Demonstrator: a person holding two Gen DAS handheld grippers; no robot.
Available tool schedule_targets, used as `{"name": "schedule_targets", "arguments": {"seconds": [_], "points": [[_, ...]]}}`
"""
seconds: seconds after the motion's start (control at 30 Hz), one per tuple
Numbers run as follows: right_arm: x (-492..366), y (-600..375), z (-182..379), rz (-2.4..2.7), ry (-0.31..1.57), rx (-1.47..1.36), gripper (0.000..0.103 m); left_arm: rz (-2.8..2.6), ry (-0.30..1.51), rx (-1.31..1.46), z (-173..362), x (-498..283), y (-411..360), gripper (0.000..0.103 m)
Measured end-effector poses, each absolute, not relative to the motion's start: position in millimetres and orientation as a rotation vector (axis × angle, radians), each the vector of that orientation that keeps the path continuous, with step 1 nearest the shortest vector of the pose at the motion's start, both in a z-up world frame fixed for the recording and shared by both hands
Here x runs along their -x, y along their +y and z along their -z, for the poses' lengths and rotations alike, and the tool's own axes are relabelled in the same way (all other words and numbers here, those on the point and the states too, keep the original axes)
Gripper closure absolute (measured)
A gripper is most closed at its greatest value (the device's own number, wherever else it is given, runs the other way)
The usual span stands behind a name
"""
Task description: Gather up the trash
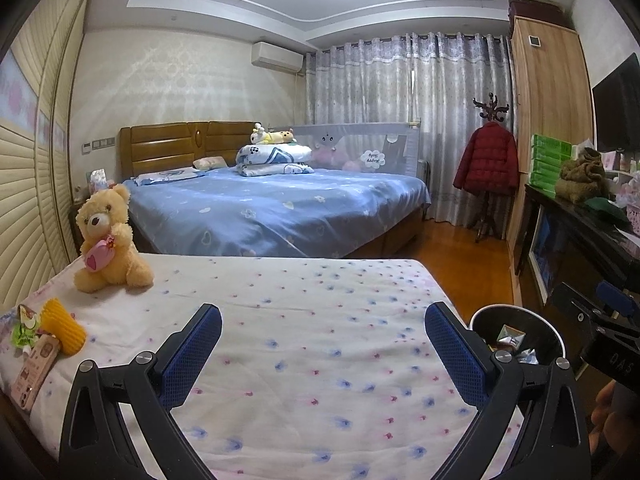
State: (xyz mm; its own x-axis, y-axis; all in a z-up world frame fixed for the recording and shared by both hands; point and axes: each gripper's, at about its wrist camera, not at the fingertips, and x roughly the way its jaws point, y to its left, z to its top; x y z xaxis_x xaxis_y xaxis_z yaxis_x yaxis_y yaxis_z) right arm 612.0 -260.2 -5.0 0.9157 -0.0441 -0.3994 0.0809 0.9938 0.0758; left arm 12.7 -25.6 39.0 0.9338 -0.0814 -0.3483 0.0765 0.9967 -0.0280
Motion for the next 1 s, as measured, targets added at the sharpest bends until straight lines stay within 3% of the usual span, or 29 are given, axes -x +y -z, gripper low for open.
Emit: {"name": "schedule_targets", "arguments": {"seconds": [1.0], "points": [[-611.8,-253.7,3.7,0.047,0.416,-0.094,0.000,0.088,0.351,0.001,-39.7,-14.2,-18.7,0.001]]}}
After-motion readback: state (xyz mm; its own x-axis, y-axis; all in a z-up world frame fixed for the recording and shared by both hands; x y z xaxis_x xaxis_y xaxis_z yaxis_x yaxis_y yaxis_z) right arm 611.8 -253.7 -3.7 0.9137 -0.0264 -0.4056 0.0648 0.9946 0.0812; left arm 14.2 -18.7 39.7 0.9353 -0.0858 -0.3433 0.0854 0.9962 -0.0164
